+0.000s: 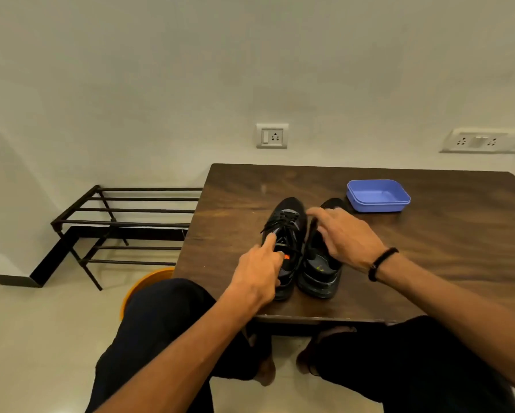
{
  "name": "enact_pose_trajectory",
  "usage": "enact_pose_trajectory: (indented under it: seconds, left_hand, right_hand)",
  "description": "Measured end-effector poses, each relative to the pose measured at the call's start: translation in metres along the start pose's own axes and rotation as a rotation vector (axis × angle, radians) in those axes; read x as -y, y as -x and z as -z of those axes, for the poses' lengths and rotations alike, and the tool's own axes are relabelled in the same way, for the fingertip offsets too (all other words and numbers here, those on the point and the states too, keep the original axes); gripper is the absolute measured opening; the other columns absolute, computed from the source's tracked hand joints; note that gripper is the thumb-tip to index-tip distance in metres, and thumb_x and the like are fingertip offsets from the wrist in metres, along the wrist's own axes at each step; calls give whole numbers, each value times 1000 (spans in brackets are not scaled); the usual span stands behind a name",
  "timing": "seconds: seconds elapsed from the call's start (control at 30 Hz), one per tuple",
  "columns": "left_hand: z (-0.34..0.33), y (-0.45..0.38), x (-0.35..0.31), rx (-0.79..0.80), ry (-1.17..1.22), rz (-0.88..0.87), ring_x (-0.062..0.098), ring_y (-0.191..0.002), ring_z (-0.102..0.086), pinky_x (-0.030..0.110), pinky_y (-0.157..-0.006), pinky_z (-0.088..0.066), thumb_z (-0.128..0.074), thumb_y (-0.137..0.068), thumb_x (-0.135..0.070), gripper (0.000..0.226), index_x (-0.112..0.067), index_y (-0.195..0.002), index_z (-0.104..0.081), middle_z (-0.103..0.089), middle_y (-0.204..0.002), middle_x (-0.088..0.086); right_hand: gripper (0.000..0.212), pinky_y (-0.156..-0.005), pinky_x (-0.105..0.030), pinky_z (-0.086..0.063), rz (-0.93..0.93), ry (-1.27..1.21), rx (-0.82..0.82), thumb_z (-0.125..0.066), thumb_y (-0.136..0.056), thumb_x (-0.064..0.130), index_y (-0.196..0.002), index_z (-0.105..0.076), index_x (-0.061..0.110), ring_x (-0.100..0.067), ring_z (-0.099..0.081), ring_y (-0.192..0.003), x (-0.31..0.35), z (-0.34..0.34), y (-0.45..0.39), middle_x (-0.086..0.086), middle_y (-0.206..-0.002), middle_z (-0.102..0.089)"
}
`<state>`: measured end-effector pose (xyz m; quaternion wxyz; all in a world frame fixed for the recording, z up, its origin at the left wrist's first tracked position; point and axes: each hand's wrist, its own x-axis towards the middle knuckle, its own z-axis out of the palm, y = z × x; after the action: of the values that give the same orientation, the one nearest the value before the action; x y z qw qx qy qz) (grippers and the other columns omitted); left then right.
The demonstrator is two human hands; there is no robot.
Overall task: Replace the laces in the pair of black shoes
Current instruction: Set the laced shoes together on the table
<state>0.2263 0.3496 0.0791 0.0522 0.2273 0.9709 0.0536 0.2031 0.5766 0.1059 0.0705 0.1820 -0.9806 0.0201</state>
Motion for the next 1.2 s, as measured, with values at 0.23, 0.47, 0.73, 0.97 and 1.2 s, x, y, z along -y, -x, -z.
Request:
enact_pose_trajectory:
  seconds: [0.23, 0.47, 0.73, 0.97, 1.2]
  left_hand:
    - [-4, -10, -6, 135, 122, -15, 35, -121, -61, 45, -98, -52, -70, -93, -45, 53, -19, -138, -56, -60, -133, 9]
    - [23, 22, 27, 82, 265, 151, 32, -126, -61, 35, -105, -49, -75, -93, -33, 57, -24, -145, -56, -61, -140, 9]
    - [84, 68, 114, 5, 311, 261, 29, -124, -63, 37, -106, -48, -77, -91, -29, 51, -16, -138, -63, -68, -132, 10]
    - [85, 53, 255, -76, 405, 426, 21, -124, -61, 36, -106, -47, -73, -92, -14, 46, -24, -136, -63, -65, -131, 2]
    - [69, 5, 373, -124, 342, 416, 23, -133, -52, 33, -110, -44, -66, -94, -3, 55, -19, -146, -56, -39, -155, -1]
  right_hand:
    - [44, -84, -43, -53, -302, -67, 391, -70, -93, 27, -128, -46, 18, -36, -62, -112, 33, -11, 34, -9, -128, -61]
    - [26, -79, -37, -51, -227, -229, 250, -69, -91, 12, -109, -51, 21, -26, -63, -101, 66, 13, 39, -3, -116, -65]
    - [26, -84, -41, -53, -68, -286, 174, -68, -92, 12, -112, -53, 19, -26, -63, -99, 153, 36, -11, -3, -113, -65]
    - [23, -86, -38, -52, 23, -386, 122, -64, -95, 10, -115, -54, 17, -27, -62, -107, 229, -8, -140, -5, -119, -64]
    - [26, -88, -44, -53, 62, -406, 83, -65, -97, 9, -118, -51, 14, -28, -61, -104, 273, -74, -257, -7, -114, -62]
